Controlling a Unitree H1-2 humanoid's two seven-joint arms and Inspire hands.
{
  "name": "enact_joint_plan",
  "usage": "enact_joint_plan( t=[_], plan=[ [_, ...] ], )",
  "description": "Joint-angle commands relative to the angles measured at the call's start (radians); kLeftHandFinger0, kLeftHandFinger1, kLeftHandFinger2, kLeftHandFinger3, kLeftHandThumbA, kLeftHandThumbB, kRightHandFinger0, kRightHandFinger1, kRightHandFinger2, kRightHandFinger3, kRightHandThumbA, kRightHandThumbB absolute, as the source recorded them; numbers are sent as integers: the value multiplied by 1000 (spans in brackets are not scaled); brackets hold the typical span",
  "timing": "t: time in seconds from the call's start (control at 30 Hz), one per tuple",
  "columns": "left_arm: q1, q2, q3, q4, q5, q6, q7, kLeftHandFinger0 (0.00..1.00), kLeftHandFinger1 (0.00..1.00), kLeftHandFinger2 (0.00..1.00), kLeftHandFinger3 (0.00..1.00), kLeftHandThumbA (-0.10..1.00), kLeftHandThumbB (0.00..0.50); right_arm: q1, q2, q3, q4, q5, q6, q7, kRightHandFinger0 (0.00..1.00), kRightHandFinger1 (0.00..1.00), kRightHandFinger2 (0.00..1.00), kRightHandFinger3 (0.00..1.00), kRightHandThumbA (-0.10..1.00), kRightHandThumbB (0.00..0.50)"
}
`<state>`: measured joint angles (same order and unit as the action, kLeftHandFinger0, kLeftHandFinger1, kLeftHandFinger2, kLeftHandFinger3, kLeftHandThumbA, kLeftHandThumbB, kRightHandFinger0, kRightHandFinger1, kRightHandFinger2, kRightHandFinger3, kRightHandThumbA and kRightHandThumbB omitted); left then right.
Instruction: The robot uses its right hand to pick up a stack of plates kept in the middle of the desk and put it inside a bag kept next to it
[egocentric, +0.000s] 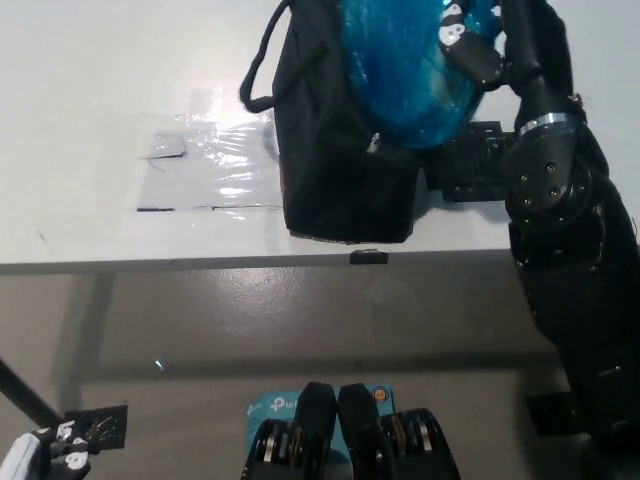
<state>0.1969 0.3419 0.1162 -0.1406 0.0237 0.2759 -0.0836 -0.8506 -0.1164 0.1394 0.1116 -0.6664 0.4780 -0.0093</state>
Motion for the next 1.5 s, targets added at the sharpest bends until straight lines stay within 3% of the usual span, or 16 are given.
enact_joint_plan(
  t=[0.0,0.07,0.23,0.5,0.57,0.7,0.8,0.83,0.93,0.97,1.0,1.13,1.17,1.2,1.4,1.47],
  plan=[
    [25,15,-2,-37,8,-39,-15,622,684,795,816,79,20,-65,-34,31,7,-80,-50,-94,0,0,102,305,-100,118],
    [24,12,0,-38,4,-33,-14,622,679,784,807,47,15,-81,-47,50,19,-95,-25,-77,0,0,124,167,-100,29],
    [28,17,-10,-37,15,-37,-16,632,694,790,804,48,7,-113,-49,87,39,-111,-12,-46,0,0,219,9,-100,0],
    [23,14,-15,-26,9,-42,-18,614,687,770,786,22,13,-250,23,158,116,-200,-8,73,92,75,336,10,-100,134],
    [20,12,-19,-23,11,-38,-17,625,694,791,808,17,4,-281,33,181,149,-210,-8,68,1,12,286,97,-100,123],
    [23,9,-20,-16,7,-49,-14,637,694,799,827,-2,0,-331,68,173,238,-243,-8,101,0,0,288,368,-100,266],
    [22,6,-21,-16,13,-33,-9,639,695,777,815,2,0,-354,76,168,305,-292,-8,155,0,14,312,448,-100,249],
    [23,7,-20,-16,1,-38,-17,639,697,777,815,-1,0,-361,83,150,348,-342,-8,226,0,30,338,551,-100,165],
    [24,7,-20,-16,1,-38,-16,640,700,778,816,-6,0,-361,89,137,350,-361,-8,238,0,0,271,374,-100,87],
    [24,5,-18,-11,-6,-39,-18,639,701,788,819,-7,1,-328,96,100,412,-447,-8,286,6,58,333,613,-93,104],
    [26,5,-18,-12,-5,-40,-17,640,704,800,827,-21,0,-321,100,90,419,-461,-8,287,0,25,293,523,-92,63],
    [25,6,-20,-11,0,-42,-16,634,701,799,828,-25,0,-312,109,68,427,-518,-8,315,0,0,271,609,-100,35],
    [31,3,-21,-6,5,-58,-11,610,675,761,802,-28,3,-285,107,50,464,-572,-8,371,0,3,276,785,-30,24],
    [32,3,-22,-5,6,-60,-11,608,674,759,802,-28,3,-276,104,48,467,-583,-8,375,0,0,207,794,-20,21],
    [30,7,-26,-5,8,-56,-15,590,669,773,794,-88,0,-263,106,28,493,-629,-8,396,0,12,198,648,88,0],
    [28,9,-30,-3,15,-58,-13,590,665,768,802,-100,0,-256,112,15,497,-653,-8,412,0,55,228,475,97,0]
  ],
)
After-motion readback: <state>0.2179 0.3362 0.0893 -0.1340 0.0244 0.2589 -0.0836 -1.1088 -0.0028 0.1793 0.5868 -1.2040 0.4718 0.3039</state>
